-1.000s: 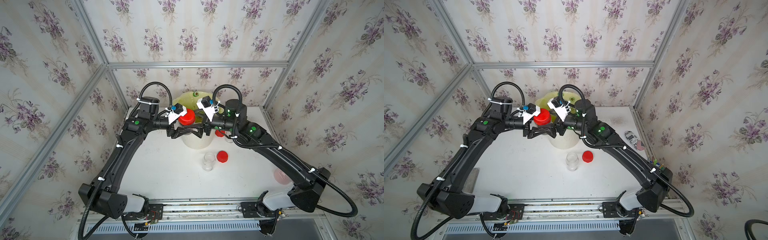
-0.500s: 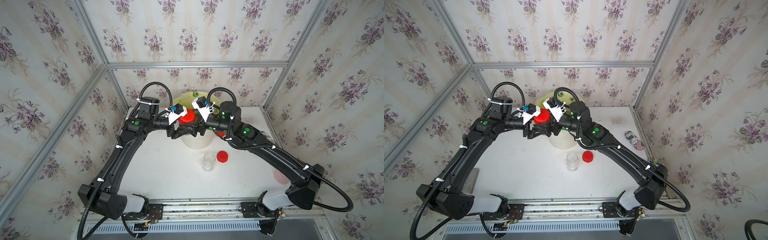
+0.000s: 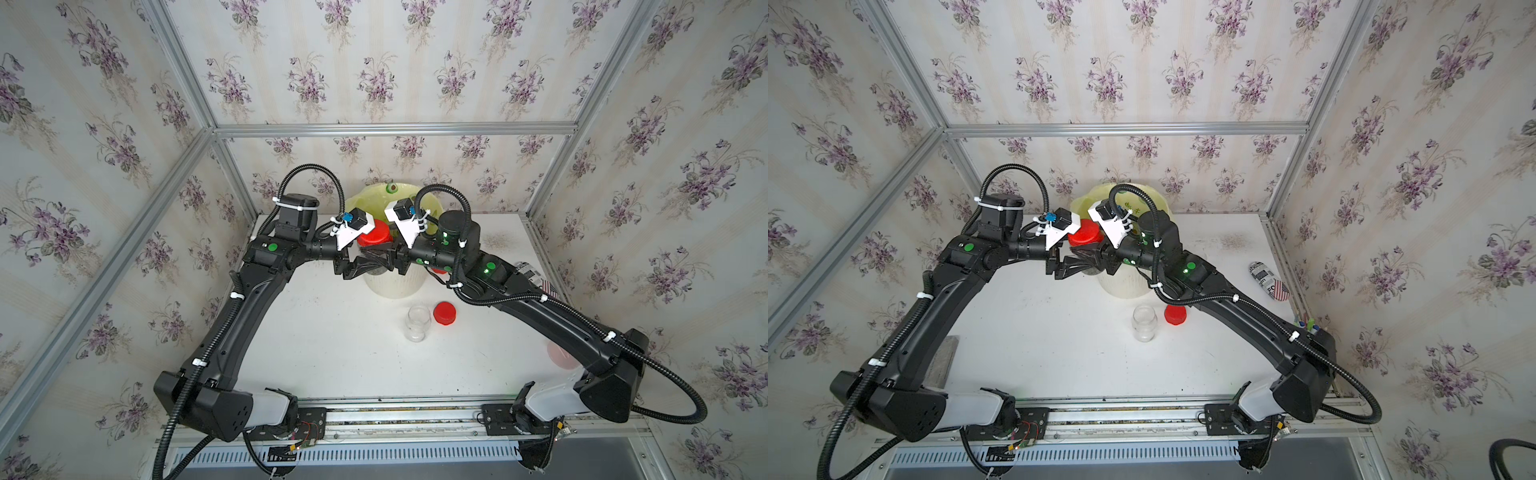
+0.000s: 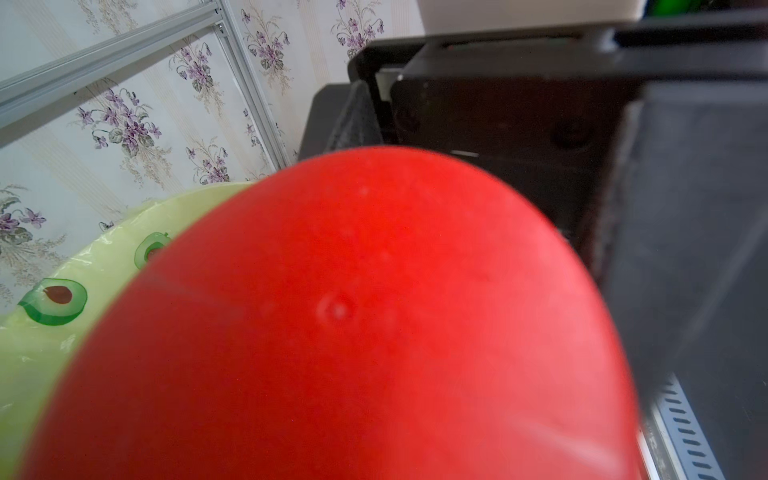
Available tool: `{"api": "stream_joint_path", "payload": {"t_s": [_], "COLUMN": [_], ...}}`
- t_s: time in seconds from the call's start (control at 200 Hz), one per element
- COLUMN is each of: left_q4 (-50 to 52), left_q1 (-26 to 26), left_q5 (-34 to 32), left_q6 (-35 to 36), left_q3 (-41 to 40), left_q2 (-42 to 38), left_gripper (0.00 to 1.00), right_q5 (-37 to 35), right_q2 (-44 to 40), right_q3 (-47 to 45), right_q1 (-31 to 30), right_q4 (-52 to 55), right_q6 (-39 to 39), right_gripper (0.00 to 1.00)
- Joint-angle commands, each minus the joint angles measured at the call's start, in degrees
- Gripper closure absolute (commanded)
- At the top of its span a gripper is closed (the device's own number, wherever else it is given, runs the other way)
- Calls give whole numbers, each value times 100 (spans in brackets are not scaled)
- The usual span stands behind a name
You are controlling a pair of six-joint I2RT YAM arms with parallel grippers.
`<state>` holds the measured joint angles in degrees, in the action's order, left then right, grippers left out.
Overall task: Empty moldy tea leaves from jars
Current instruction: Adjust the jar.
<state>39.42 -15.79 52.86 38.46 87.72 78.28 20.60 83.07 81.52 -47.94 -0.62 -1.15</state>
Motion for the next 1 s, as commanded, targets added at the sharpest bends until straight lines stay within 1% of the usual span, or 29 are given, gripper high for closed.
{"api": "stream_joint_path", "payload": {"t_s": [0.0,0.1,0.34,0.645,0.799,0.994], "left_q4": [-90,-89,-89,-91,-109,-132], "left_q1": [7,7,8,6,6,-2], "left_q5": [52,23,32,21,197,391], "left_q6": [73,92,127,94,115,92], "left_q3": [1,-1,-13,69,81,95], "left_q2": [-32,-23,-15,134,183,214], "left_gripper": [16,11,8,7,7,7], "right_q5": [-134,-206,-285,-198,-192,-111], "right_q2": [-104,-180,-351,-522,-625,-661], "right_q3": [-79,-142,-320,-453,-539,-798], "right_q1": [-13,-4,-5,-9,-8,-8], "right_q4": [-408,-498,-697,-883,-1009,-1456], "right_q6": [-111,-192,-272,-420,-528,-830], "right_gripper": [53,57,61,64,65,67]}}
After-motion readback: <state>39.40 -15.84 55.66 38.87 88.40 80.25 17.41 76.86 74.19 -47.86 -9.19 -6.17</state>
